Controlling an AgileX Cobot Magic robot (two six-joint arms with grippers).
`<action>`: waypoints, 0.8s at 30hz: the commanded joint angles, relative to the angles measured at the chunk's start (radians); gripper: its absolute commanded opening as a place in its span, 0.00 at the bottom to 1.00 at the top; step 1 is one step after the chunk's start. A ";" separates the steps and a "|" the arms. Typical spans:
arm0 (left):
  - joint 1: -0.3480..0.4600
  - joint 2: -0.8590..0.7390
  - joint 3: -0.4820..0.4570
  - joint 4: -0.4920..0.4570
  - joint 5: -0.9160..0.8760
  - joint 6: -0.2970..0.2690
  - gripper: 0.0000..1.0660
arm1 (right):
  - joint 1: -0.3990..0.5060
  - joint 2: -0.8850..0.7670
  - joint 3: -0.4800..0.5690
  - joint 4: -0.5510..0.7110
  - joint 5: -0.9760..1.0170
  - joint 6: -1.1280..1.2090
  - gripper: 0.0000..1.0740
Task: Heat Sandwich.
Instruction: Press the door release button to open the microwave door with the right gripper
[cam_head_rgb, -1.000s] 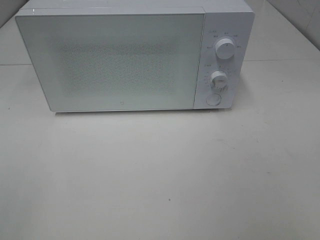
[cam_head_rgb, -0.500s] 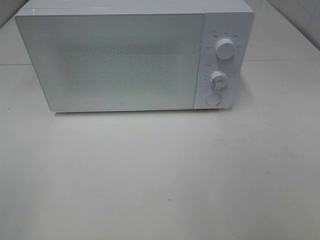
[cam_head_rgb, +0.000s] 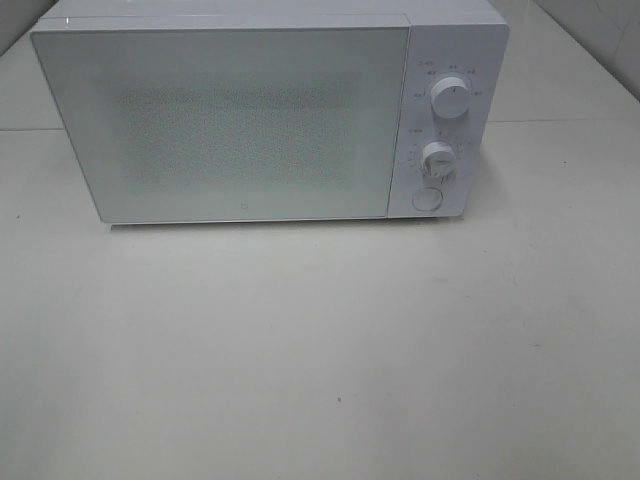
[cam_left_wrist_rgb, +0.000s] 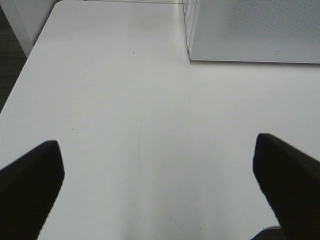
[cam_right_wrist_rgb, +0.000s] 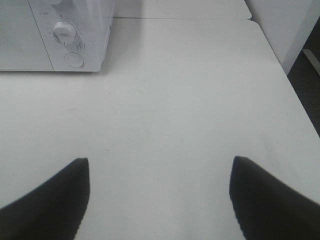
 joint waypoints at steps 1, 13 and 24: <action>0.001 -0.017 0.001 -0.010 -0.004 0.001 0.92 | -0.007 -0.028 0.001 0.003 -0.006 -0.017 0.70; 0.001 -0.017 0.001 -0.010 -0.004 0.001 0.92 | -0.007 -0.027 0.001 0.002 -0.008 -0.017 0.70; 0.001 -0.017 0.001 -0.010 -0.004 0.001 0.92 | -0.007 0.019 -0.025 0.006 -0.148 -0.004 0.70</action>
